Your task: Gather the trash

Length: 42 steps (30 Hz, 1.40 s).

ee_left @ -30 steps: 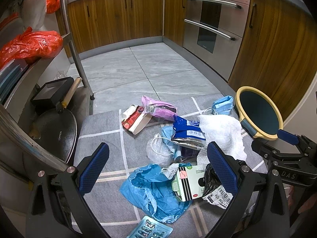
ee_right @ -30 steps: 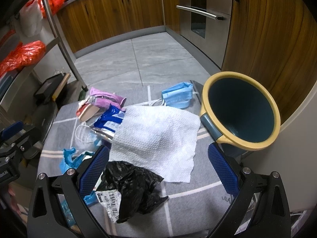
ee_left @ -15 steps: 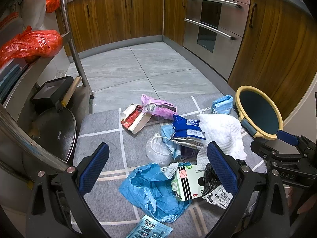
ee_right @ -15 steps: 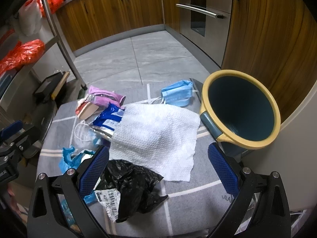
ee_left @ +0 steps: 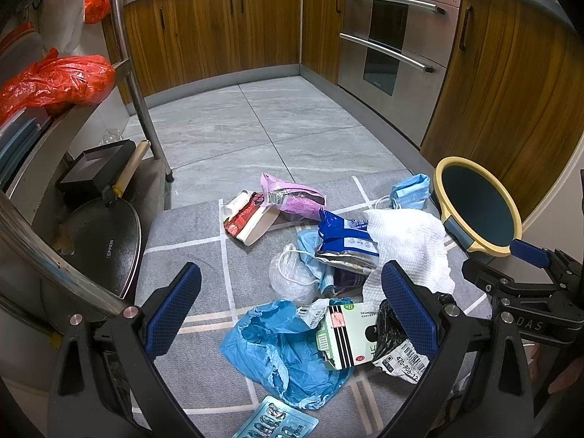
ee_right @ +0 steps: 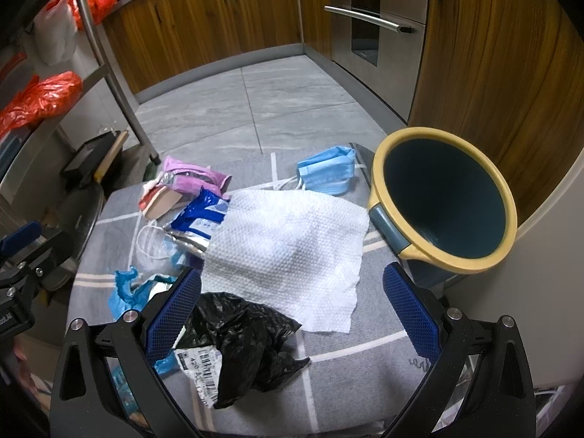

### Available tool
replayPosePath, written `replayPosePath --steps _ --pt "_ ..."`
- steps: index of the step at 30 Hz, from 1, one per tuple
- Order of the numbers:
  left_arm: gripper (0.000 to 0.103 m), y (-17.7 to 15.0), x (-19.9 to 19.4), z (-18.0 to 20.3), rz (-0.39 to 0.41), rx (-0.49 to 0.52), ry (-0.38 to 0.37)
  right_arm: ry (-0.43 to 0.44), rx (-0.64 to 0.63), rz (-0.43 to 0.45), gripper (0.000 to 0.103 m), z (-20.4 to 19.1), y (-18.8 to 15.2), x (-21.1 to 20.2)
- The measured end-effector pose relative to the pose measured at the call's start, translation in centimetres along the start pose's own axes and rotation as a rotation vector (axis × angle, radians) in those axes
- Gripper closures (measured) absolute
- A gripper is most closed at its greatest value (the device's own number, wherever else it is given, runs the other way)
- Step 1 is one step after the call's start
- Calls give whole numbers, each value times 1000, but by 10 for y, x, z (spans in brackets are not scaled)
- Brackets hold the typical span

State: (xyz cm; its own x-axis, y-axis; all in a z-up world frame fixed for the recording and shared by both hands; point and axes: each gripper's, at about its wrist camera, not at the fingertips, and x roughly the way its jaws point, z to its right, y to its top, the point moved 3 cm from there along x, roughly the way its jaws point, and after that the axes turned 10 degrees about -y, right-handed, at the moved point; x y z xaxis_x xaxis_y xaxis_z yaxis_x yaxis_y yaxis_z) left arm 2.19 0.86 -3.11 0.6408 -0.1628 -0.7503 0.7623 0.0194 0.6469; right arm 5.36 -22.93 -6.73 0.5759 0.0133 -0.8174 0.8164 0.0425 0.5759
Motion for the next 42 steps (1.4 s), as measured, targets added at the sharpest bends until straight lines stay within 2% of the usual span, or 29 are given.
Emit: replayPosePath --steps 11,20,25,29,33,37,42 --pt "6 -2 1 -2 -3 -9 2 36 -31 -31 4 -6 -4 2" --pt "6 1 -1 -13 6 -80 -35 54 -60 -72 5 -16 -8 3" --pt "6 3 -1 -23 16 -100 -22 90 -59 -121 7 -21 -15 6" --pt "6 -3 12 -22 -6 -63 -31 79 -94 -138 20 -31 -25 6" --pt "7 -13 29 -20 -40 -13 -35 114 -75 -224 33 -34 -34 16" --pt "18 -26 43 -22 -90 -2 -61 122 -95 -227 35 -40 -38 18" --pt "18 -36 45 -24 -116 17 -47 134 -119 -245 48 -45 -44 21"
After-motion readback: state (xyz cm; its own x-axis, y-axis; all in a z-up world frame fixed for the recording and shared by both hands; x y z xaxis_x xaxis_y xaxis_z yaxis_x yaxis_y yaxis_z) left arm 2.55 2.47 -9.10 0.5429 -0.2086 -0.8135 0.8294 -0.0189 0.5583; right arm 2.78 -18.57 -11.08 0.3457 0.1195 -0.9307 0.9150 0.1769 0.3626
